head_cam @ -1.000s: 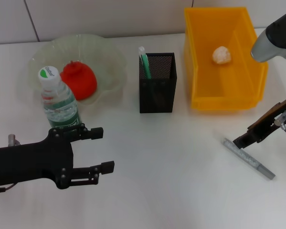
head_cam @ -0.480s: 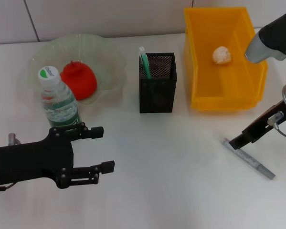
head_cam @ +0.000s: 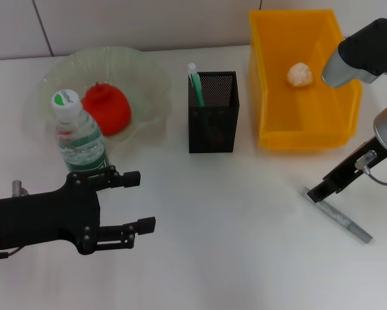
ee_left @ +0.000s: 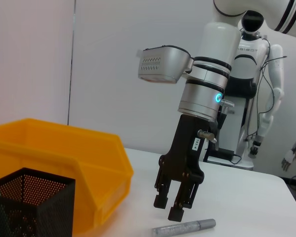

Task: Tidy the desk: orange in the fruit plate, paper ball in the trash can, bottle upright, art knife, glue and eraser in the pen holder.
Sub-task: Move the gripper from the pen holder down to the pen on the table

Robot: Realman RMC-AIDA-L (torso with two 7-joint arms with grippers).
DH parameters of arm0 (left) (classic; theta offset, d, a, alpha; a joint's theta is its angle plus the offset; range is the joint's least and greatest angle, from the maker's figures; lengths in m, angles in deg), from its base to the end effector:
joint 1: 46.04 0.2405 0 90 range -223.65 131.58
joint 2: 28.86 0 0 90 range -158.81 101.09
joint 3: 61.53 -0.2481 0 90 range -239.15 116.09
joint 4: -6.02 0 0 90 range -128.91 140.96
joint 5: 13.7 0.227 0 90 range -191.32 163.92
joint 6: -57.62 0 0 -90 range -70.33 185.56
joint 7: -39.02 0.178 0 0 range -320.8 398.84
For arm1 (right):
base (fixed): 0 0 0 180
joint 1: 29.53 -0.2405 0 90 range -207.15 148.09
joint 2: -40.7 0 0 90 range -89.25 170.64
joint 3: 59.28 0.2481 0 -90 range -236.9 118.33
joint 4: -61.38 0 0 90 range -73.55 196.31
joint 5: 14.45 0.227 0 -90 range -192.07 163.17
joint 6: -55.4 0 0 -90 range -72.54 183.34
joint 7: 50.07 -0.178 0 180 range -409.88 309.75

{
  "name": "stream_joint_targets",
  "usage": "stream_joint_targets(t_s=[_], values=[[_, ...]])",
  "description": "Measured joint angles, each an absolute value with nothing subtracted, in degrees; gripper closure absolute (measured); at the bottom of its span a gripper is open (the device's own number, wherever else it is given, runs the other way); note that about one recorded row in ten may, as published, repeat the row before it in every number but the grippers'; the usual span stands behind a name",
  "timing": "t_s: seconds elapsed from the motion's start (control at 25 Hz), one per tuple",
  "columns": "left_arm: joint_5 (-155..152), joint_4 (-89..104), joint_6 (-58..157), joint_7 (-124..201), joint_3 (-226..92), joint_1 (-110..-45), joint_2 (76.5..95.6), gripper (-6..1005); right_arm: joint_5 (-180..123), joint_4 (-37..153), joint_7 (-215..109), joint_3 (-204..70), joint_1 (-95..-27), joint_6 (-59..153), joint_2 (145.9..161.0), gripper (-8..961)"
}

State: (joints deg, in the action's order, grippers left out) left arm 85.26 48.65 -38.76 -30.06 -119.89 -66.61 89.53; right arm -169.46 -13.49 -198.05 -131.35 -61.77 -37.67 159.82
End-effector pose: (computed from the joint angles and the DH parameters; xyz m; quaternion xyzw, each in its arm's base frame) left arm -0.2390 0.2968 -0.0343 -0.9522 -0.1003 -0.2808 0.0661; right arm 0.2345 0.3641 -0.0008 -0.8677 0.4128 -0.2060 0.1853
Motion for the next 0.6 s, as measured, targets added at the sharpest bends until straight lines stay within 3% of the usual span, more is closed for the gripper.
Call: stream_joint_targets(t_s=[0.6], values=[[85.26, 48.56, -38.53, -29.37, -119.85, -66.51, 89.53, 189, -170.02, -11.35, -198.1, -133.91, -62.61, -36.8, 159.97, 405]])
